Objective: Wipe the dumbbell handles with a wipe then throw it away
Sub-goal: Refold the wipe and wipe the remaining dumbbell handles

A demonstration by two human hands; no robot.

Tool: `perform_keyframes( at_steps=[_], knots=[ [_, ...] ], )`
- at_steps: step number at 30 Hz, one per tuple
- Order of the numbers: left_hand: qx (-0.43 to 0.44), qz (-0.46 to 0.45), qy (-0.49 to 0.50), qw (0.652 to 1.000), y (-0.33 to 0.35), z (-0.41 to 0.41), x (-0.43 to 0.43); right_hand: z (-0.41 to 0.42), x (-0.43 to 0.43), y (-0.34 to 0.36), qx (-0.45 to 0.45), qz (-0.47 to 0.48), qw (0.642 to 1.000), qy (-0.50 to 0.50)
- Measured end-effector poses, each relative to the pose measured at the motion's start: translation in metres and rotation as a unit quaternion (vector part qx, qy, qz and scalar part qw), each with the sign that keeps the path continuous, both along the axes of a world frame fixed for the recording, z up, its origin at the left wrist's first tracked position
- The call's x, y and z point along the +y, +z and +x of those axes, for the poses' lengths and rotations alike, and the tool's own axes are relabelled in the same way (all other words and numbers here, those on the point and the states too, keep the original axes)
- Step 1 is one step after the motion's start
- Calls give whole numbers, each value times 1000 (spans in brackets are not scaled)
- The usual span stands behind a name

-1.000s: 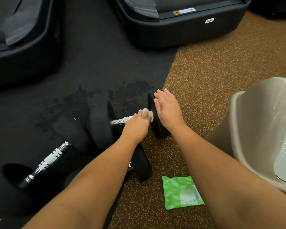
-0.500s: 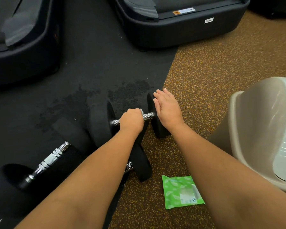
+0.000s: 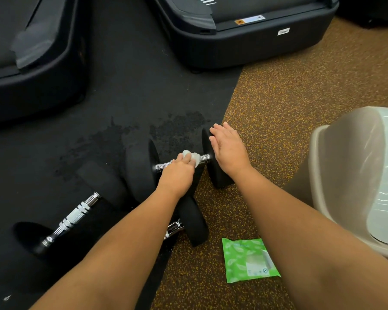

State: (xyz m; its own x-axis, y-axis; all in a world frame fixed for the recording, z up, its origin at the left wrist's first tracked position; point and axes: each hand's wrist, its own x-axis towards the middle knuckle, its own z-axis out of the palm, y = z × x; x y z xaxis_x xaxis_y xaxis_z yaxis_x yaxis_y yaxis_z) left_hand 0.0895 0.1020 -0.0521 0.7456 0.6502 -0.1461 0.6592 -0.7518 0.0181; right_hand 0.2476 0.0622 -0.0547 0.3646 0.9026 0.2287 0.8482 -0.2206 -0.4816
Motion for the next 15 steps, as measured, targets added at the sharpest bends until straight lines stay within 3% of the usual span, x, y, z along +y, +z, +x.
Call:
perform_keyframes(
  at_steps=[7,15],
  knots=[
    [-2,-41,92,995,7,-5,-3,-2,-1,8,16,-27,1000,-1],
    [-155,-110,226,955,22,-9,-5,-12,-2,27,1,-123,992,-13]
  ],
)
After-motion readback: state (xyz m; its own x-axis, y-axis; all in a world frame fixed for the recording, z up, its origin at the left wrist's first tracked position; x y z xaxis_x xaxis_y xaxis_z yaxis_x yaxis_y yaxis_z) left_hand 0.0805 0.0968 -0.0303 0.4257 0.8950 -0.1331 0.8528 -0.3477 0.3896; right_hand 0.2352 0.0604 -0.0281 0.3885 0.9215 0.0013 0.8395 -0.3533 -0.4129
